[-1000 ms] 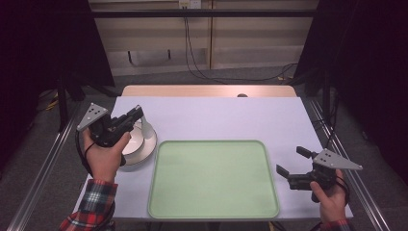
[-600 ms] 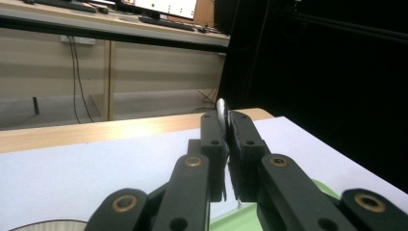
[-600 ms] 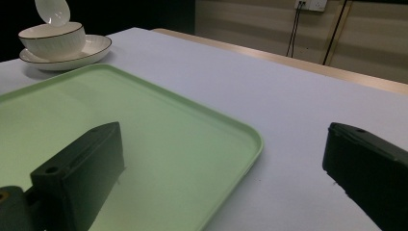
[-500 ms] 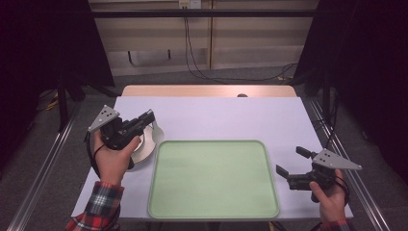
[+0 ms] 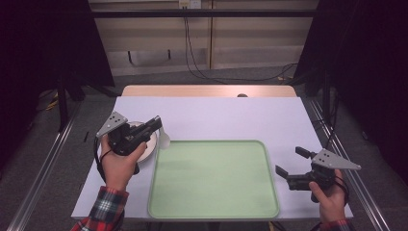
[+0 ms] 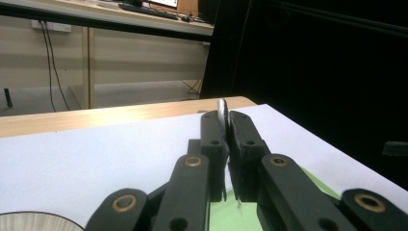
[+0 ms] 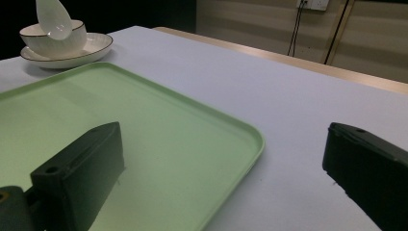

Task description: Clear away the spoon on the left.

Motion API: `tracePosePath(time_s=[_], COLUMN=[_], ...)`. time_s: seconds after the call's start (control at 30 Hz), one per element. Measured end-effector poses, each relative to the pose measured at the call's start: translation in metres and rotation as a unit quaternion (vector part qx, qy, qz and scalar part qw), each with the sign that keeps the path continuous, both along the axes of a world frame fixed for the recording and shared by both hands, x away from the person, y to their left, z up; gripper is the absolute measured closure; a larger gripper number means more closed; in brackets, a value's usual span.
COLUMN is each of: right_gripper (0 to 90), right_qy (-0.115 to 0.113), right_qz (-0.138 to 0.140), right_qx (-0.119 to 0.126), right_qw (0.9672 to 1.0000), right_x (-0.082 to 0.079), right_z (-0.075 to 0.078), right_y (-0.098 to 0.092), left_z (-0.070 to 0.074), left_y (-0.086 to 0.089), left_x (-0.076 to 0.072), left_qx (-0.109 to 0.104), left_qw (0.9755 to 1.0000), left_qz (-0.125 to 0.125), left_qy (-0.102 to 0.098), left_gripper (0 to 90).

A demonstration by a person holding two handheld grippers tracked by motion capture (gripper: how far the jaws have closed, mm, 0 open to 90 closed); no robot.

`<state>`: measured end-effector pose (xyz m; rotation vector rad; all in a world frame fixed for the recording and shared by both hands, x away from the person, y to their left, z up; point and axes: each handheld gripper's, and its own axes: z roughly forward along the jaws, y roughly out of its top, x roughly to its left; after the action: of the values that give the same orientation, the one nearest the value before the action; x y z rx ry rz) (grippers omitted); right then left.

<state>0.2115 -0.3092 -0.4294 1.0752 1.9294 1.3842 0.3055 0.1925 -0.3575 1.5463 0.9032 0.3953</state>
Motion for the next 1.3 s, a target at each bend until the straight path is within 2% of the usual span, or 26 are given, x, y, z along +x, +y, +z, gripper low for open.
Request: tracePosePath(time_s=[0.7,0.73,0.97,1.07,1.3], right_gripper=[0.5,0.5,0.5,0.5,0.5], right_qy=[0.002,0.002,0.005,0.003,0.005], right_qz=[0.003,0.000,0.002,0.003,0.002], right_qx=[0.001,0.000,0.000,-0.001,-0.003], right_qw=[1.0000,1.0000,1.0000,1.0000,1.0000], right_x=[0.000,0.000,-0.001,0.000,0.000], right_z=[0.000,0.000,0.000,0.000,0.000], right_y=[0.000,0.001,0.001,0.001,0.001], left_z=[-0.016,-0.018,-0.026,-0.030,-0.035], left_y=[-0.008,-0.008,-0.010,-0.010,-0.011], left_x=[-0.008,-0.009,-0.011,-0.013,-0.016], left_qx=[-0.005,0.002,0.001,0.008,0.003], left_qw=[0.9995,0.9994,0.9990,0.9986,0.9979], left_qz=[-0.025,-0.029,-0.035,-0.038,-0.047], left_qy=[0.017,0.020,0.029,0.035,0.044], left_gripper=[85.6,85.6,85.6,85.6,85.6])
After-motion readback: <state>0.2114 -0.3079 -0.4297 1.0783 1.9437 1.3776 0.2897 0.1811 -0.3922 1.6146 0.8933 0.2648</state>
